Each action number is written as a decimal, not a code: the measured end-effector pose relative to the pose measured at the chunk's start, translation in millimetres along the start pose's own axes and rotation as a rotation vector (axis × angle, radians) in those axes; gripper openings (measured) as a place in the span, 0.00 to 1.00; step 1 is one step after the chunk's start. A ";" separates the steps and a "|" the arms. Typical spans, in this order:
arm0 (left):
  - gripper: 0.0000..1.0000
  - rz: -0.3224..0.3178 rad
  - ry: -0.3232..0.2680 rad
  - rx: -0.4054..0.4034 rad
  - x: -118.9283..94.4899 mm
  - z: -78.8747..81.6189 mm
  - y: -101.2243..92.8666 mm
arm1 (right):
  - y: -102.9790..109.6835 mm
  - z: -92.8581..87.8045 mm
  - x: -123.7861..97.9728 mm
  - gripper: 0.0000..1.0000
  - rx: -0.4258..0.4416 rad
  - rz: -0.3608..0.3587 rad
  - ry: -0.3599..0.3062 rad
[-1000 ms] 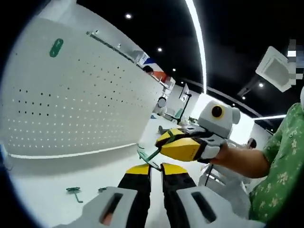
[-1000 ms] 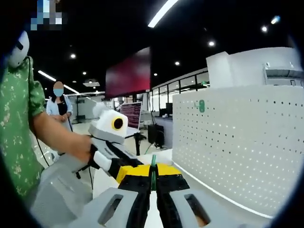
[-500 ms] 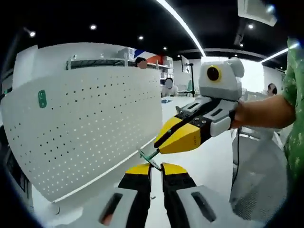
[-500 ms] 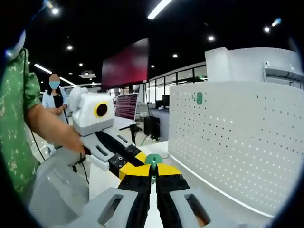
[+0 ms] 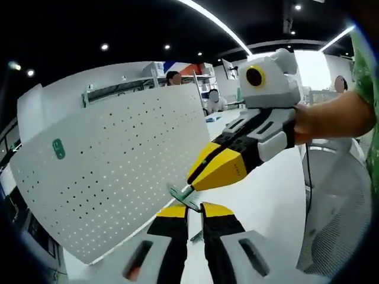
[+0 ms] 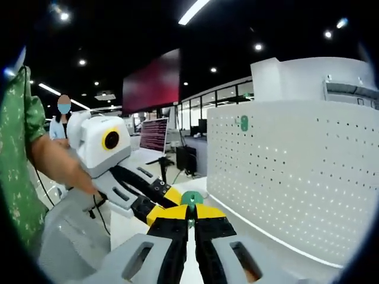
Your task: Insert the hook assembly into the mounting plate slot until the hook locks in place.
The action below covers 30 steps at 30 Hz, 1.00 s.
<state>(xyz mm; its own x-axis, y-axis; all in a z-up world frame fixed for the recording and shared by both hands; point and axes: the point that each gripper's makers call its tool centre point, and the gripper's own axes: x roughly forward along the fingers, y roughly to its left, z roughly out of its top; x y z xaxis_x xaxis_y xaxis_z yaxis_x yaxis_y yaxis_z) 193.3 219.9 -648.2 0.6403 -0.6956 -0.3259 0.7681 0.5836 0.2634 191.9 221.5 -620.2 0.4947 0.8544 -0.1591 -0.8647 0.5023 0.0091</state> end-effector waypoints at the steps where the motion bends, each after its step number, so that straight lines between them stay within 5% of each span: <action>1: 0.08 -0.001 0.001 0.006 0.2 0.1 -0.4 | 0.0 0.0 0.1 0.01 0.005 0.000 0.000; 5: 0.08 -0.035 -0.058 -0.159 0.5 3.4 2.8 | -2.2 2.7 -1.8 0.00 0.032 -0.001 -0.020; 9: 0.10 -0.087 -0.081 -0.244 0.1 5.0 1.7 | -2.0 1.7 -1.8 0.00 0.005 0.000 -0.012; 13: 0.10 -0.095 -0.117 -0.438 -0.4 7.4 10.4 | -2.1 1.5 -1.3 0.00 0.015 -0.005 -0.021; 30: 0.02 0.022 -0.113 -0.378 -0.3 9.8 21.8 | -8.2 0.8 4.0 0.02 0.009 -0.084 -0.014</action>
<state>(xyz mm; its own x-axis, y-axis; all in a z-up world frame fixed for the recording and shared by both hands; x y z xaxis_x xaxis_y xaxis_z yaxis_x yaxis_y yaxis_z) 209.9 228.8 -633.5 0.6696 -0.7106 -0.2161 0.7108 0.6975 -0.0911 201.0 221.0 -620.0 0.5668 0.8108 -0.1461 -0.8192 0.5735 0.0051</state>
